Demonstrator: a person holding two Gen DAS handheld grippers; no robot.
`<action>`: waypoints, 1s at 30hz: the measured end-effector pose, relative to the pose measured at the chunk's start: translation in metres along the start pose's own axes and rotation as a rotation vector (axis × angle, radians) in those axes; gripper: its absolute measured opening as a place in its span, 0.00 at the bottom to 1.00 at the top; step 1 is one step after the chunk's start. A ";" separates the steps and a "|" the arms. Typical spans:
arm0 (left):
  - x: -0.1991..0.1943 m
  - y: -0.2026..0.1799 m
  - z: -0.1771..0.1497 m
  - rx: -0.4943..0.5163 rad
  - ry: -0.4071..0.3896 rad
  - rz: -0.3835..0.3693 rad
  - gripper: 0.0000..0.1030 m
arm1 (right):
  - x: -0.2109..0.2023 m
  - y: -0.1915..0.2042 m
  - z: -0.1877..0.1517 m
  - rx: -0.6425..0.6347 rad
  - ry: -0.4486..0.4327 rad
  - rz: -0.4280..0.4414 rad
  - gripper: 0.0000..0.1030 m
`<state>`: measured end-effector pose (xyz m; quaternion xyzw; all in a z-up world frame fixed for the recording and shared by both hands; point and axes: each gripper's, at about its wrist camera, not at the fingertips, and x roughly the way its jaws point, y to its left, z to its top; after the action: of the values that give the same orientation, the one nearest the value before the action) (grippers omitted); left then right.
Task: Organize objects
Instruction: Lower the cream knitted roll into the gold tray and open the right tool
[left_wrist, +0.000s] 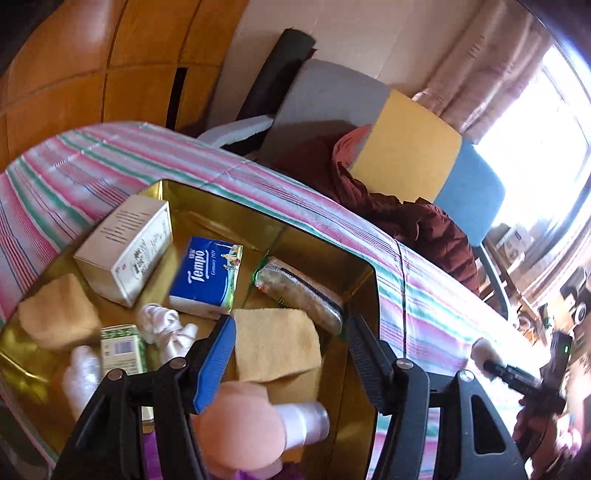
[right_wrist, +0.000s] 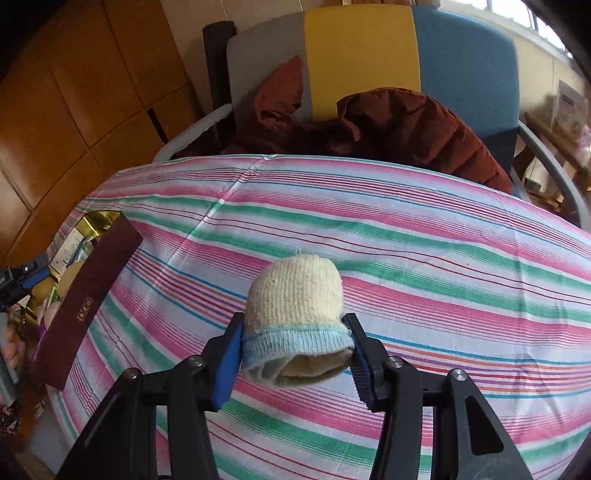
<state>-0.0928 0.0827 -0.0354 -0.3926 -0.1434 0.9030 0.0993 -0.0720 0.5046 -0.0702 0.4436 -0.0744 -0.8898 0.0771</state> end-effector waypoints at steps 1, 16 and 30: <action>-0.006 -0.001 -0.003 0.022 -0.003 -0.001 0.61 | -0.001 0.003 0.001 -0.004 0.004 0.005 0.51; -0.055 0.012 -0.021 0.124 -0.021 -0.017 0.61 | -0.010 0.179 0.017 -0.179 0.004 0.242 0.51; -0.082 0.044 -0.019 0.124 -0.034 0.022 0.61 | 0.037 0.302 0.020 -0.313 0.058 0.032 0.53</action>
<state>-0.0266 0.0206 -0.0067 -0.3716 -0.0847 0.9178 0.1110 -0.0888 0.2036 -0.0264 0.4502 0.0602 -0.8761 0.1616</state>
